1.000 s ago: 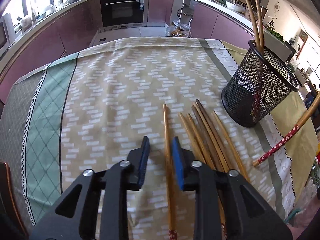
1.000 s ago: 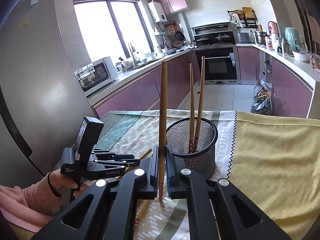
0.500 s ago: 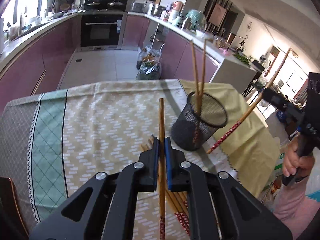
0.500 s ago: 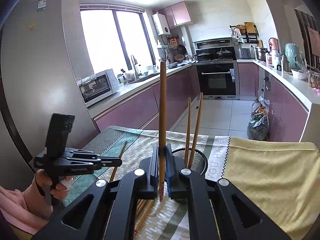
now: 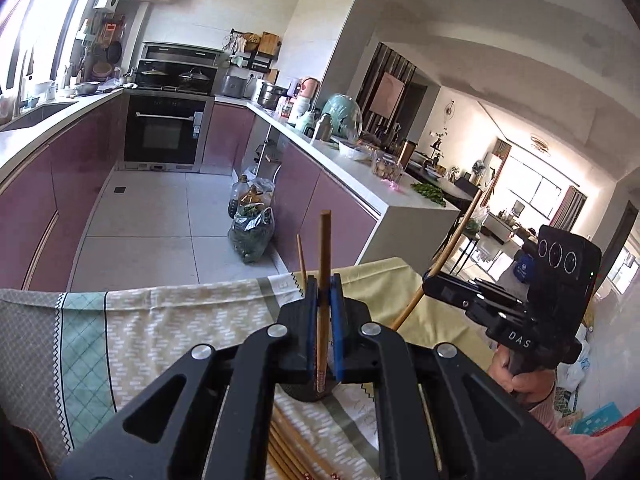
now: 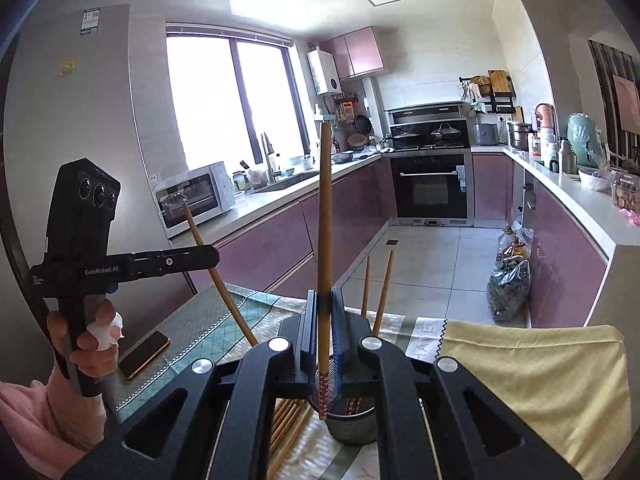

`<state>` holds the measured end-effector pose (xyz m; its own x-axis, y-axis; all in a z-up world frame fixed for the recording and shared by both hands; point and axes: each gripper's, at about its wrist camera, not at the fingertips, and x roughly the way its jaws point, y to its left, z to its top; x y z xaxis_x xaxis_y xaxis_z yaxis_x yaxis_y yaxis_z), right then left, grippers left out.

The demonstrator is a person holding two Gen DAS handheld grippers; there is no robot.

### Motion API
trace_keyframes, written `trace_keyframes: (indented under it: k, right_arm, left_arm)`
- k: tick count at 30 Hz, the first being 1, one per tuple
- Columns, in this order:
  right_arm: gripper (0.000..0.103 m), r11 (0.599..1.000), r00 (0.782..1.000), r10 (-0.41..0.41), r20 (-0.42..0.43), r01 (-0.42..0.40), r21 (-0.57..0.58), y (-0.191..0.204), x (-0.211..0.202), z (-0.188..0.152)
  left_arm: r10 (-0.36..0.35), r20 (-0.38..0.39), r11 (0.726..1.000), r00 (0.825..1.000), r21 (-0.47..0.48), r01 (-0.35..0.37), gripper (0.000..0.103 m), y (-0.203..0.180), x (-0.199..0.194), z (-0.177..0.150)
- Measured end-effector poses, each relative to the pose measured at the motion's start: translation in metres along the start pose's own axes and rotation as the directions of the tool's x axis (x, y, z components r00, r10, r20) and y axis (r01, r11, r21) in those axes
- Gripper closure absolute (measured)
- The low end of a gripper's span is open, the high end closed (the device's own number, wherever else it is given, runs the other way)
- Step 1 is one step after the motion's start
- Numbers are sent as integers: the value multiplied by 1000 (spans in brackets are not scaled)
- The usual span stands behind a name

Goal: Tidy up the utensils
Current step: 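Drop the left tool's chopstick into the holder and open it while the right tool releases its own, then move both open tools back over the remaining chopsticks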

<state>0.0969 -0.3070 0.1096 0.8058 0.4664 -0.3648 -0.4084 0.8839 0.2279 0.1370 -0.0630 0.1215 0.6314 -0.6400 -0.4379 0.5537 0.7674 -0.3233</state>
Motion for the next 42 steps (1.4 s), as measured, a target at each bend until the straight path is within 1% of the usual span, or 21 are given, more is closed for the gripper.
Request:
trace_keyframes:
  k: [5,8,11,13,16,19,23,25,27,31,34,35,36,40,42]
  right_arm:
    - [97,999,1000,-28,12,28,-19,-4,1,8]
    - [97,999,999,-39,4,39,-20,-8,8,9]
    - [97,999,999,-38,-28,38,-11,-12,20,7]
    - [97,999,998,-37,-57,37,-6,-15,27,2]
    - [97,999,994,-34,-108,35,2,-16,37,-5]
    - [97,1000,987,-23,-162,25,13,-18,47,-10]
    - [97,999,972,-14,-233,25,45,-25,62,-16]
    - [97,998,963,-4,-268,22,65,-30,72,-19]
    - [97,996,958,2,-287,22,81,-31,81,-22]
    - [97,996,951,-7,-309,33,82,-34,94,-25]
    - [95,995,950,-21,-311,49,83,-36,100,-26]
    - [95,995,951,-27,-308,54,81,-35,101,-27]
    - [94,995,953,-30,-303,58,85,-36,101,-28]
    - [85,995,960,-33,-279,58,85,-35,96,-31]
    - [82,995,965,-37,-258,58,76,-31,89,-33]
  left_arm:
    - [-8,20,1000,1000,20,8,96,-17,11,20]
    - [17,34,999,999,38,-19,96,-28,18,29]
    - [34,18,998,999,48,-35,96,-34,28,31]
    - [37,-11,998,999,59,-36,96,-34,36,29]
    - [56,-86,995,995,87,-49,96,-34,53,20]
    - [75,-169,992,983,109,-57,96,-28,71,6]
    - [69,-262,994,963,105,-42,96,-19,97,-5]
    - [69,-285,994,956,100,-42,96,-10,109,-7]
    - [77,-297,994,952,100,-50,96,-8,120,-9]
    - [99,-318,993,943,88,-75,95,0,138,-8]
    - [111,-323,993,940,63,-96,89,7,147,-12]
    - [108,-325,994,940,48,-98,80,10,148,-14]
    - [108,-323,994,940,34,-102,73,13,148,-17]
    - [148,-279,989,949,35,-144,73,18,135,-28]
    - [169,-239,986,956,39,-165,64,19,121,-33]
